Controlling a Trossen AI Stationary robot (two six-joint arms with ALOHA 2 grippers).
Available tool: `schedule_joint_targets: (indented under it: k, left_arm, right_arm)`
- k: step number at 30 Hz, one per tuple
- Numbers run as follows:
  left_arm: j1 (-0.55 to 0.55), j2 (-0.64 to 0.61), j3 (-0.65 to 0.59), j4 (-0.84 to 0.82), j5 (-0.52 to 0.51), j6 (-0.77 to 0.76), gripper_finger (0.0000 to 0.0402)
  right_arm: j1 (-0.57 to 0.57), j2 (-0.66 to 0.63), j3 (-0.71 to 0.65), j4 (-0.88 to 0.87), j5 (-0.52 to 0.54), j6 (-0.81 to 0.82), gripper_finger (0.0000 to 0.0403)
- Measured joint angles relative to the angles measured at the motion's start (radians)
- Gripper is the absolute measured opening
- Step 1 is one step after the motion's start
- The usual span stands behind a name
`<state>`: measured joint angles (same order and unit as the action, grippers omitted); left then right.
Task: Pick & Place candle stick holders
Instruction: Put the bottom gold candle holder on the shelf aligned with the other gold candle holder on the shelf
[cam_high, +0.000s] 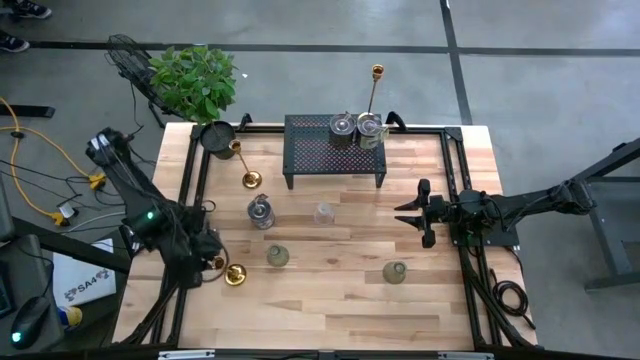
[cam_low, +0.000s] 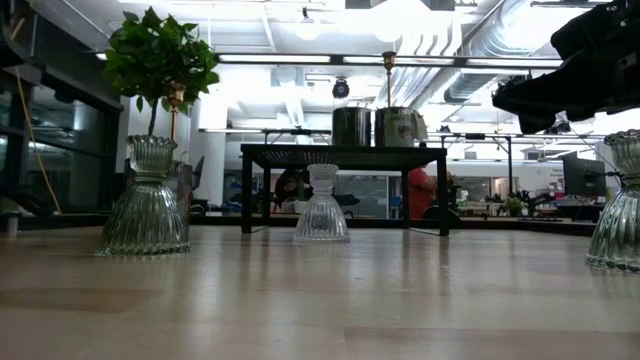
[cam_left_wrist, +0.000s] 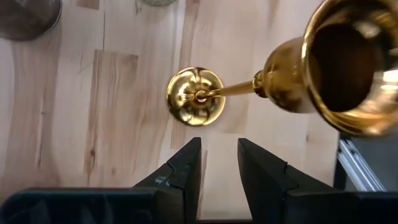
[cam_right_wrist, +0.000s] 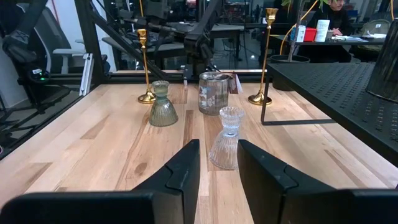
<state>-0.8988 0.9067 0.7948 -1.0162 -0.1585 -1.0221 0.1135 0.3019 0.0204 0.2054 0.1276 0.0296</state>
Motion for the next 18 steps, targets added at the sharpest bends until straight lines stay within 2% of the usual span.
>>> schedule_joint_targets:
  k: [5, 13, 18]
  left_arm:
    - [-0.076, 0.088, 0.0, 0.056, -0.094, -0.101, 0.0101]
    - [-0.132, 0.165, 0.0, 0.08, -0.188, -0.131, 0.0102]
    - [-0.129, 0.179, 0.0, 0.049, -0.22, -0.195, 0.0129]
  right_arm:
    - [0.0, 0.0, 0.0, 0.0, 0.0, 0.0, 0.0099]
    - [0.0, 0.0, 0.0, 0.0, 0.0, 0.0, 0.0099]
    - [0.0, 0.0, 0.0, 0.0, 0.0, 0.0, 0.0099]
